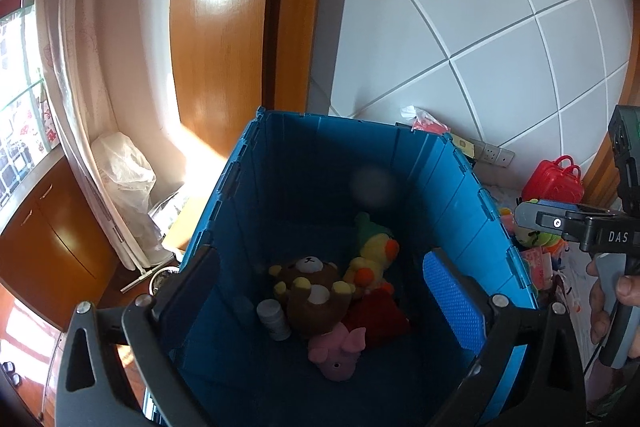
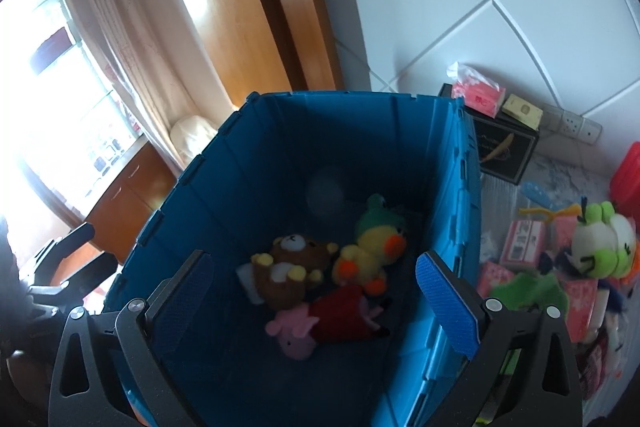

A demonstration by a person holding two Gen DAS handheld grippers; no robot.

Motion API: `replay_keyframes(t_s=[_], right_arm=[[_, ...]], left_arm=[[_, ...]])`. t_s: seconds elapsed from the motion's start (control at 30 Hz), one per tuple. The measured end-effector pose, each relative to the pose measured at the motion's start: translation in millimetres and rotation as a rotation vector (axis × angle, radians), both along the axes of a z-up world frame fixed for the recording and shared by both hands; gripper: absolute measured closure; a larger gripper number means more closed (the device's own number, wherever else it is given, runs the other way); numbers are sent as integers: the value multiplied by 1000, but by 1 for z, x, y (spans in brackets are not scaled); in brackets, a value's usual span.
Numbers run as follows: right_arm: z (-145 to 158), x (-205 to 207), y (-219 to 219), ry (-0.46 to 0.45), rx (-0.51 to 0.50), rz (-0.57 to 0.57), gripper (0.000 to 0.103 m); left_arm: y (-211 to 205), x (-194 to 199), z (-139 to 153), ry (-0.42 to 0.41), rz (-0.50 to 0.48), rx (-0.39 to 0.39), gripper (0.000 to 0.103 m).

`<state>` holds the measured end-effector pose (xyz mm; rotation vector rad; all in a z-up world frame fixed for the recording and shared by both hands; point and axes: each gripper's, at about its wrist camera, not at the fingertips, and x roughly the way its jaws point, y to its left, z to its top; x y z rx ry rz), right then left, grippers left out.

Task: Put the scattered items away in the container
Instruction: 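Open the left gripper over the crate while the right gripper releases the duck, then move both grippers back over the pile on the bed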

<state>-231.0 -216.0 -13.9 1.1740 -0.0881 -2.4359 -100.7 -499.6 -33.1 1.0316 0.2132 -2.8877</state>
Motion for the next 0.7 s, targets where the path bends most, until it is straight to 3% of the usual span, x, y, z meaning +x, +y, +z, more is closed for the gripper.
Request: replay_keyframes(t_s=[0.37, 0.7], right_arm=[[-12, 34, 39, -27, -32, -38, 0], [-12, 81, 141, 5, -63, -236, 0]], left_arm=[[46, -2, -1, -5, -94, -5, 0], [132, -12, -1, -14, -299, -9, 0]])
